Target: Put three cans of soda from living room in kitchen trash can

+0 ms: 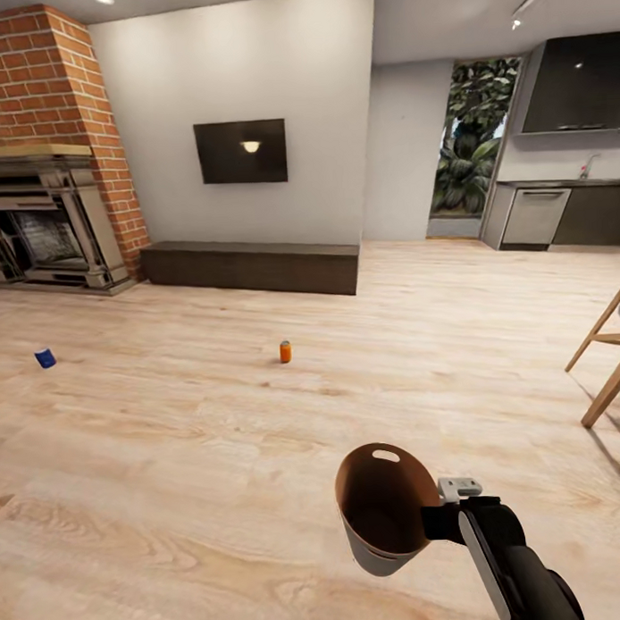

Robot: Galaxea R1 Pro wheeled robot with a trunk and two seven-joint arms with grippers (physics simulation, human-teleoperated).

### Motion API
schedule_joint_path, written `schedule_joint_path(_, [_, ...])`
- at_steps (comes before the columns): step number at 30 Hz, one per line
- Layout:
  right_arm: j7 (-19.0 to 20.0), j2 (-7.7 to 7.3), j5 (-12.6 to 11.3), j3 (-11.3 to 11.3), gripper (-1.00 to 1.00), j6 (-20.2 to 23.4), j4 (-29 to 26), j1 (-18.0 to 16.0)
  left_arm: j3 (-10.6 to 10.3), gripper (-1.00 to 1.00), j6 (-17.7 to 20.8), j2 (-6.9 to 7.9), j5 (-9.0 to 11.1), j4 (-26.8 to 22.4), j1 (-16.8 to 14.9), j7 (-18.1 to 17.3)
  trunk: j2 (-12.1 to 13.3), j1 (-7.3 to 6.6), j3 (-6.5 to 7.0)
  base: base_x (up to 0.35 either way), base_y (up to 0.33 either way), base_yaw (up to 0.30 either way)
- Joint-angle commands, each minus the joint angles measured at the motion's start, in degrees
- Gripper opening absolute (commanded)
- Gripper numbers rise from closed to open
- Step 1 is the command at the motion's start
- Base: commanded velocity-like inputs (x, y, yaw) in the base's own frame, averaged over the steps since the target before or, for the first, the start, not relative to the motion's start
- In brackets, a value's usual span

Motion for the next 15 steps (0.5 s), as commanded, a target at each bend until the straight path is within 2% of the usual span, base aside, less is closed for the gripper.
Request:
schedule_joint_path(1, [0.0,0.00,-0.9,0.0,-1.00,0.0,0.0,0.0,0.0,1.00,0.0,0.00,0.0,0.0,0.0,0.0,0.0,0.00,0.01,0.343,-0.006,-0.232])
schedule_joint_path(15, [0.0,0.00,-1.0,0.1,-1.00,0.0,0.7,0.0,0.1,1.00,0.0,0.03,0.0,0.0,0.0,0.0,0.0,0.00,0.01,0.344,-0.001,-0.238])
